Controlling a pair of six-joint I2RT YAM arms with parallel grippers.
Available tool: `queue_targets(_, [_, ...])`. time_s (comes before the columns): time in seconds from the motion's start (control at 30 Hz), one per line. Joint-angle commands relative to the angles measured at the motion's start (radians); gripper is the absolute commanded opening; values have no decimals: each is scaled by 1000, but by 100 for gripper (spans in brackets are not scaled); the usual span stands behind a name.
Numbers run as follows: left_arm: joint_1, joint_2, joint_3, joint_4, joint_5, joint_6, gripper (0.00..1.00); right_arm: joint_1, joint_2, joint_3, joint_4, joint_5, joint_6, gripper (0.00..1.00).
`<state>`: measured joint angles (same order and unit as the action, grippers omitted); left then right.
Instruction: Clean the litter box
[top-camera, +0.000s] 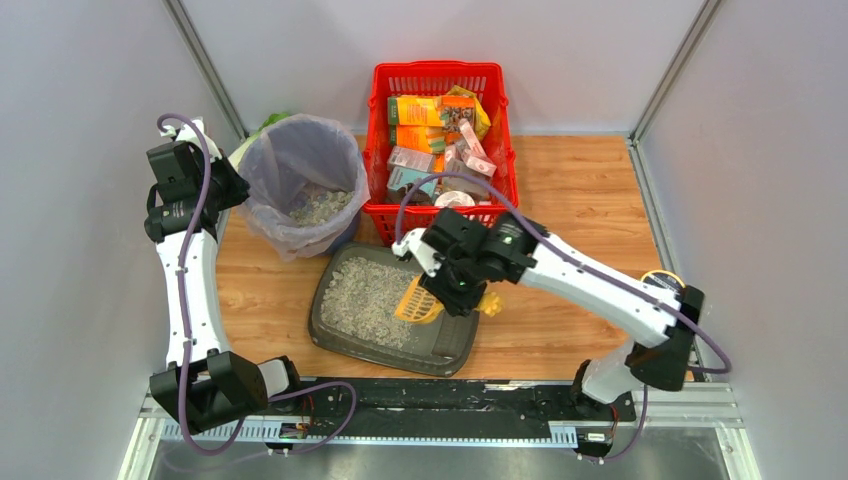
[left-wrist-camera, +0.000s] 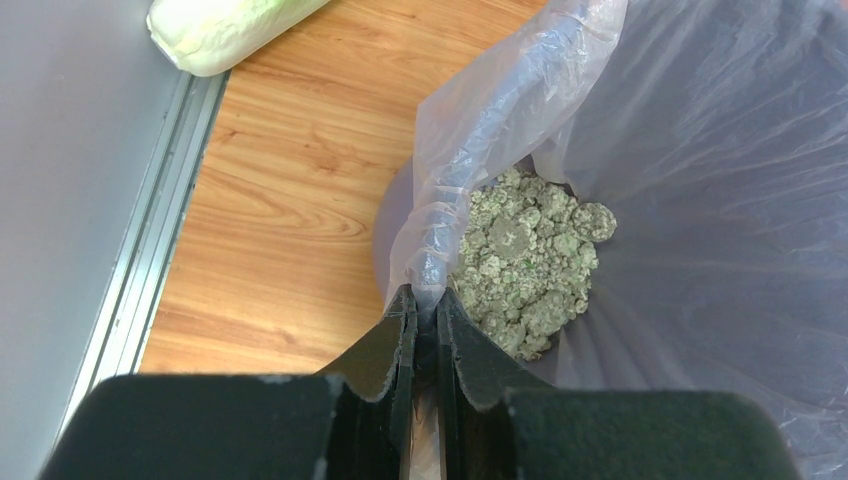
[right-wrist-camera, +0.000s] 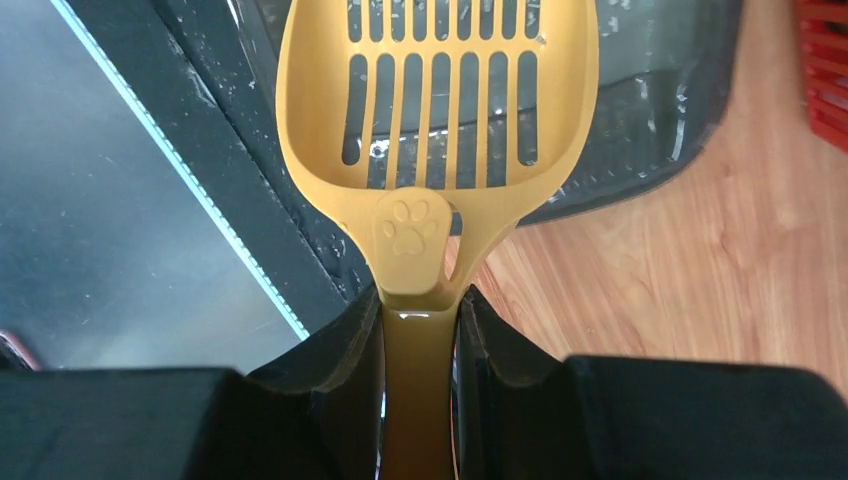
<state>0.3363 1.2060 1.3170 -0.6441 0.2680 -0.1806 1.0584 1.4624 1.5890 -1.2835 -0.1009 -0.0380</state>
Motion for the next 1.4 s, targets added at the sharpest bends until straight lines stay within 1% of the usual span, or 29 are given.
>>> queue_targets(0.0, [-17,6,-15,-74,83,-7,0,45,113,54,-153,50,12,0])
queue_targets(0.03, [-17,4,-13,-75,85,-7,0,45,137,51,-140,67,3,0])
queue_targets(0.07, [-19,3,-12,-77,83,-3,0,45,153,52,-128,132,-6,0])
queue_targets(0.1, [-19,0,-12,-78,79,-3,0,45,170,55,-113,163,-11,0])
queue_targets(0.17, [-17,-8,-13,-77,74,1,0,46,240,86,-102,211,-19,0])
queue_targets(0.27, [-19,-3,-13,-81,66,6,0,46,318,120,-88,176,-36,0])
queue_targets(0.43, [-19,-3,-9,-88,74,6,0,45,343,101,-65,251,-97,0])
queue_targets(0.53, [-19,-5,-9,-88,77,6,0,45,355,89,-21,224,-97,0])
queue_targets(0.57, [-17,-6,-7,-88,77,6,0,46,357,85,18,195,-94,0])
queue_targets(0.67, [-19,-6,-9,-88,77,4,0,46,372,66,85,170,-88,0])
queue_targets(0.83, [-17,-3,-9,-88,80,4,0,58,427,84,136,173,-88,0])
queue_targets(1.0, [-19,-6,-10,-85,86,3,0,61,461,75,226,153,-77,0])
queue_targets(1.1, [-19,-3,-13,-81,80,3,0,63,472,63,265,176,-68,0])
queue_targets(1.2, [-19,1,-9,-86,76,3,0,64,458,37,325,167,-63,0])
queue_targets(1.27, [-17,-3,-10,-85,77,1,0,66,451,32,349,123,-80,0])
queue_targets(1.33, [-17,-9,-13,-78,80,0,0,69,449,40,357,116,-114,0])
queue_targets(1.37, [-19,-11,-13,-77,80,-2,0,69,449,43,362,77,-126,0])
